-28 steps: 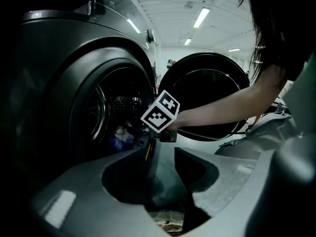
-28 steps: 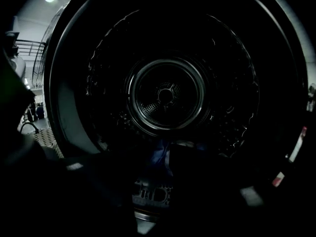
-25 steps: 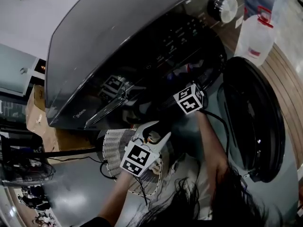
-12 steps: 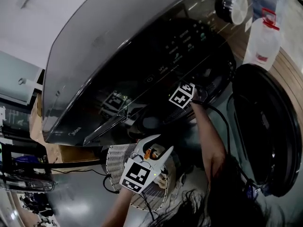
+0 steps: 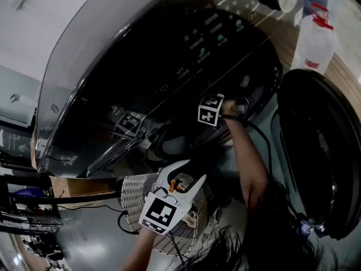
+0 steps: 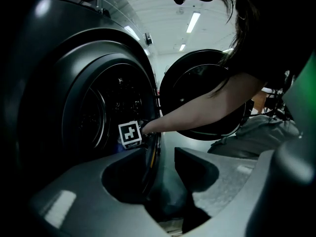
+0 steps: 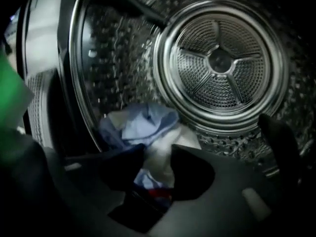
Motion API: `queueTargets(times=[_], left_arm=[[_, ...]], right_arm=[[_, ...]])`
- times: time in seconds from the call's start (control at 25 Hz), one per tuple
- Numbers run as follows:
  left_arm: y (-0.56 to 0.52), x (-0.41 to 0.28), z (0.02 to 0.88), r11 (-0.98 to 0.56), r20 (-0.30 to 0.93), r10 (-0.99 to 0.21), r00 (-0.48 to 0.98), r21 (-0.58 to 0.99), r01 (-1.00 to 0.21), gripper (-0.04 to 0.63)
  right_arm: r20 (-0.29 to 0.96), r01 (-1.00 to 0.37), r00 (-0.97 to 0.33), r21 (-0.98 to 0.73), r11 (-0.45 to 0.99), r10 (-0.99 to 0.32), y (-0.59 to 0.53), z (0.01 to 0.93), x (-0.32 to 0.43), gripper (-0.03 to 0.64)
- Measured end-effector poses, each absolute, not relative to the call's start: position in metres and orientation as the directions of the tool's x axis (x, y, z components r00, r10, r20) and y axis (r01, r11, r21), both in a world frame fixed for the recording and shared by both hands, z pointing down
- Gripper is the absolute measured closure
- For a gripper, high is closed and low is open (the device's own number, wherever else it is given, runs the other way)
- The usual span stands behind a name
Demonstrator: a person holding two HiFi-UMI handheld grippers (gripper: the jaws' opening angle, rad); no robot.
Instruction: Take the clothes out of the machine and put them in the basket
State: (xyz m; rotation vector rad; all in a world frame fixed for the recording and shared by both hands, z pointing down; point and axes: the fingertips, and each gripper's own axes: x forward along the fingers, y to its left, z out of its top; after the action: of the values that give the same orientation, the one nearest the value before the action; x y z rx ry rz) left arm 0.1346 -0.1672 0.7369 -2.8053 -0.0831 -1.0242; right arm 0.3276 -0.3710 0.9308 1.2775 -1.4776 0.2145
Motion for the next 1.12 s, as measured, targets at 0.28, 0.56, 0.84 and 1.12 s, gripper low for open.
queueTargets(times=[0.28, 0.56, 0.84, 1.12], left_arm=[[-0.174, 0.134, 0.733, -0.986, 0.637, -0.024, 0.770, -0.144, 0.088, 0.406], [-0.159, 0.133, 0.715, -0.988, 0.682, -0.006, 0.732, -0.116, 0.100, 0.406], [-0.139, 0.122, 0.661, -0.992, 0.718, -0.004, 0.696, -0.093, 0.090, 0.406], [-0.131, 0.103, 0.620, -0.988, 0.769, -0.033, 0.638, -0.121, 0.095, 0.406]], right_arm=[[0.751, -0.812, 0.214, 0.492, 0.314, -0.624, -0.360, 0.923, 0.345, 0.584], [0.584, -0.884, 0.192, 0.451, 0.120, -0.789, -0.331, 0.872, 0.314, 0.586], [0.562, -0.943, 0.155, 0.329, 0.047, -0.813, -0.282, 0.821, 0.267, 0.586], [0.537, -0.987, 0.140, 0.141, -0.075, -0.832, -0.234, 0.765, 0.246, 0.586]])
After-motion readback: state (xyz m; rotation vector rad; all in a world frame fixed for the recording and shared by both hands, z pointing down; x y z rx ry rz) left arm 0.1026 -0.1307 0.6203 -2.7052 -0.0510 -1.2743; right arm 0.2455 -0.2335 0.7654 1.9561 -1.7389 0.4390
